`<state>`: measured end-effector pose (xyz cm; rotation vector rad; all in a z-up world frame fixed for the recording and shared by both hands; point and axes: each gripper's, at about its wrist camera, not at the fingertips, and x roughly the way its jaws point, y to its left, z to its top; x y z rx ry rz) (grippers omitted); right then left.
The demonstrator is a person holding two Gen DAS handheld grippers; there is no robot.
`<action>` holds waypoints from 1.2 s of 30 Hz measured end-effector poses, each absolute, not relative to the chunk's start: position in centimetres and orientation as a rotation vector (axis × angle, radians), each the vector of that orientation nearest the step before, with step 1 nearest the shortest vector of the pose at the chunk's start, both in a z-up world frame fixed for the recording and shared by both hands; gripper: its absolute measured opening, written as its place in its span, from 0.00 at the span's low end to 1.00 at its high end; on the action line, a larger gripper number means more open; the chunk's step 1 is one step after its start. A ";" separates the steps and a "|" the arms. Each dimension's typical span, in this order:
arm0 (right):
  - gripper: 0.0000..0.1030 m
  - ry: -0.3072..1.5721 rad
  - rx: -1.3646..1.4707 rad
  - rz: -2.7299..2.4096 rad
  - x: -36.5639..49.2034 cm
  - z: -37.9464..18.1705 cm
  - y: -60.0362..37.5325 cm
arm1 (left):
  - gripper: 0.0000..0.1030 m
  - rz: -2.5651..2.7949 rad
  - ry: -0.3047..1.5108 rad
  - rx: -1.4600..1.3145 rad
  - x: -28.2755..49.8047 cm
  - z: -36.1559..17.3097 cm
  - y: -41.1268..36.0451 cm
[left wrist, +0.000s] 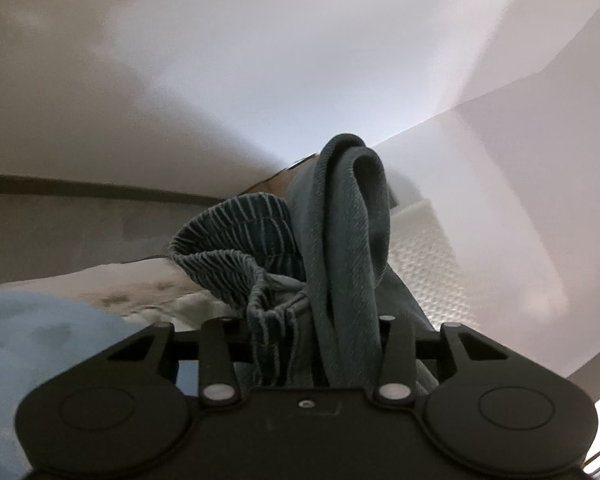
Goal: Fold clothes
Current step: 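Carry the held clothes with both grippers toward the grey blanket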
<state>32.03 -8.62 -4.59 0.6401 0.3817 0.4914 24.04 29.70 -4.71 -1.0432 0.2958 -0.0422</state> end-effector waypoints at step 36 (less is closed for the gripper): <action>0.36 -0.059 0.654 -0.118 4.0 9.6 -57.0 | 0.38 -0.834 0.595 -0.839 24.5 8.0 -30.1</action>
